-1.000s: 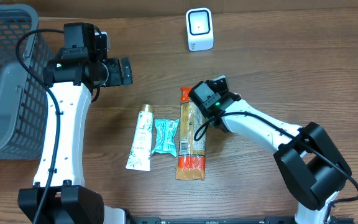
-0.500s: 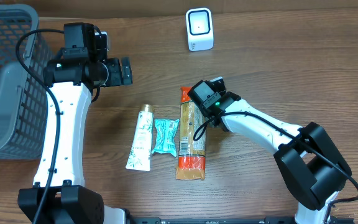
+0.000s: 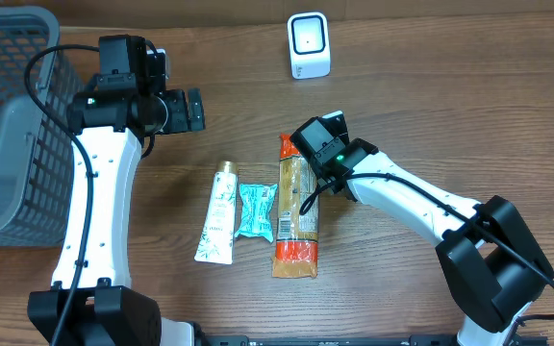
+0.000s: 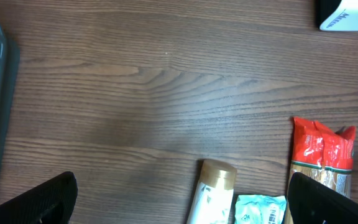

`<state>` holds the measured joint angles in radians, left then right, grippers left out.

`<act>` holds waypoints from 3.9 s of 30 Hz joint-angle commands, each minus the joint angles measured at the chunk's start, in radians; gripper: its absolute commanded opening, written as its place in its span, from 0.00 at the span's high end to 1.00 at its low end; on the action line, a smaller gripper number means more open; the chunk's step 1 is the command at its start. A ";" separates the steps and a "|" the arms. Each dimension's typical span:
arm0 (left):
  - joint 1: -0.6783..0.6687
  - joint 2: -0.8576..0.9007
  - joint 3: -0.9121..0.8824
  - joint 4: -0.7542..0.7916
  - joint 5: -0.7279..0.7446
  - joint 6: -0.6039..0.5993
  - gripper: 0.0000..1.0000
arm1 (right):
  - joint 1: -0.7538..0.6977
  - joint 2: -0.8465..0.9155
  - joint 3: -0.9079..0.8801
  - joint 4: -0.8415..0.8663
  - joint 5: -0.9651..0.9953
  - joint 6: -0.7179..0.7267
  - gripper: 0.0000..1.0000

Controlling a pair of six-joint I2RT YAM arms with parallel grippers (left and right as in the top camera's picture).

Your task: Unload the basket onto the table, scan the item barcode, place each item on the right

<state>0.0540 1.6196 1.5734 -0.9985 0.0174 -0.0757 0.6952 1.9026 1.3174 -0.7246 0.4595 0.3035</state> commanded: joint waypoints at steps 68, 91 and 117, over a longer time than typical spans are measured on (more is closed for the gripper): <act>-0.002 -0.005 0.011 0.004 -0.006 -0.014 0.00 | -0.190 -0.042 0.017 -0.043 -0.389 0.049 0.37; -0.002 -0.005 0.011 0.004 -0.006 -0.014 0.00 | -0.184 -0.042 0.016 -0.039 -0.345 0.068 0.37; -0.002 -0.005 0.011 0.004 -0.006 -0.014 0.00 | -0.184 -0.041 -0.101 0.097 -0.344 0.093 0.67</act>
<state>0.0540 1.6196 1.5734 -0.9985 0.0174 -0.0757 0.5056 1.8877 1.2209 -0.6296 0.1081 0.3923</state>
